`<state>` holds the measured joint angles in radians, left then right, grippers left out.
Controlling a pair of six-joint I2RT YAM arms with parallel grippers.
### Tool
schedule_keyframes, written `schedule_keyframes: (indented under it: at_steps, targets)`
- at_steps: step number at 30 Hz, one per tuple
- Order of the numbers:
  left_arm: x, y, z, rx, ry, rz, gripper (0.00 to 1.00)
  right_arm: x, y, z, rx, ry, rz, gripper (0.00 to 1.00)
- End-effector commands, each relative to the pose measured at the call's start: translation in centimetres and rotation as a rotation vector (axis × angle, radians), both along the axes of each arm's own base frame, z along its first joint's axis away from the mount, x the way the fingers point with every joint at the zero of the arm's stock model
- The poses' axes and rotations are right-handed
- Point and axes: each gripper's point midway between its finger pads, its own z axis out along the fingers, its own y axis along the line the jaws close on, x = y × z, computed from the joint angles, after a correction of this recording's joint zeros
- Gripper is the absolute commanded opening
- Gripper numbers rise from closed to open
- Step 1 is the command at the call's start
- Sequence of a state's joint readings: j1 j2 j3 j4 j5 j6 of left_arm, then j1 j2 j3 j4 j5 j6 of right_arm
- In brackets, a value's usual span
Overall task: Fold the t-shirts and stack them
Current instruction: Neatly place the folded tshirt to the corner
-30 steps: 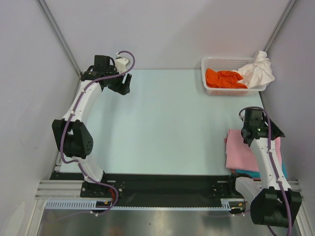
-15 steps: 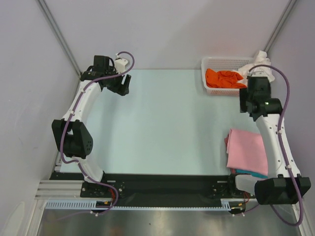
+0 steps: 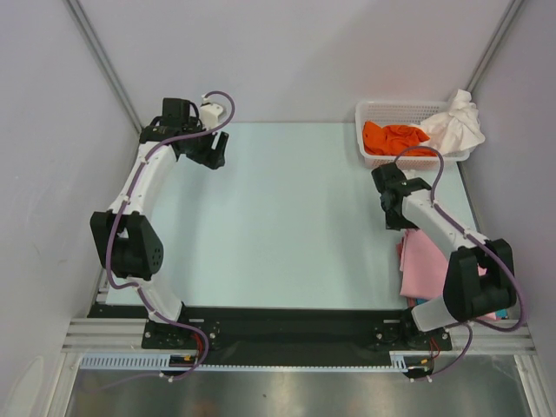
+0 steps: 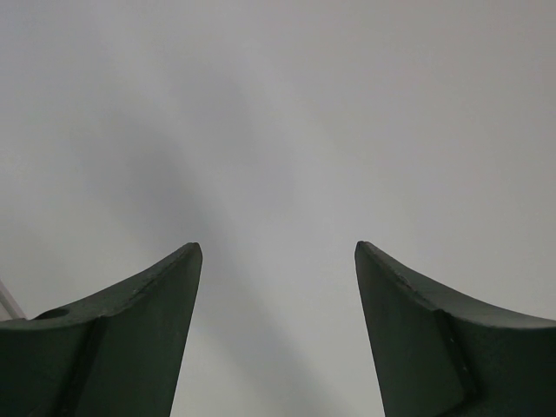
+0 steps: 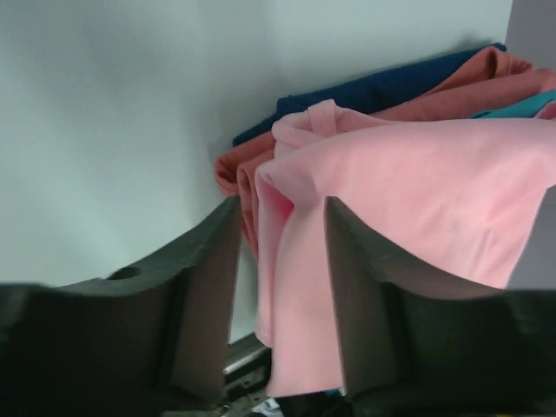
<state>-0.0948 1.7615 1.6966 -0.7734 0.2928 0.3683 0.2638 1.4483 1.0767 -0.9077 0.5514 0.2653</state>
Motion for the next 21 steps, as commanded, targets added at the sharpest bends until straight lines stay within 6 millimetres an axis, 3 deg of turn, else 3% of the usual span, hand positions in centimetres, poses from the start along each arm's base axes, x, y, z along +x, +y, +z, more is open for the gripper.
schedule_keyframes:
  at_steps: [1,3,4,6,9,13,17,21]
  targets:
    - [-0.5,0.4,2.0,0.003,-0.049,-0.011,0.77,2.7,-0.7,0.2,-0.096,-0.071,-0.004,0.44]
    - [-0.4,0.6,1.9,0.008,-0.049,-0.009,0.77,2.7,-0.4,-0.5,-0.104,-0.042,-0.001,0.30]
    - [-0.5,0.5,1.9,0.003,-0.048,-0.012,0.77,2.6,-0.1,-1.0,-0.111,-0.022,0.013,0.17]
    - [-0.6,0.7,1.7,0.001,-0.041,-0.010,0.77,2.1,0.0,-1.3,-0.134,0.002,0.022,0.11]
    - [-0.5,1.1,1.3,0.007,-0.036,-0.003,0.77,1.3,-0.2,-1.6,-0.160,0.024,0.023,0.09]
    - [-0.4,1.0,1.2,0.000,-0.034,-0.006,0.77,1.1,0.2,-1.6,-0.127,0.011,0.054,0.00]
    - [-0.5,1.0,1.0,-0.003,-0.030,-0.007,0.77,0.4,1.8,-1.8,-0.056,0.033,0.107,0.00]
    - [-0.7,1.2,0.7,0.002,-0.023,-0.004,0.77,-0.1,2.0,-1.6,-0.025,0.026,0.111,0.00]
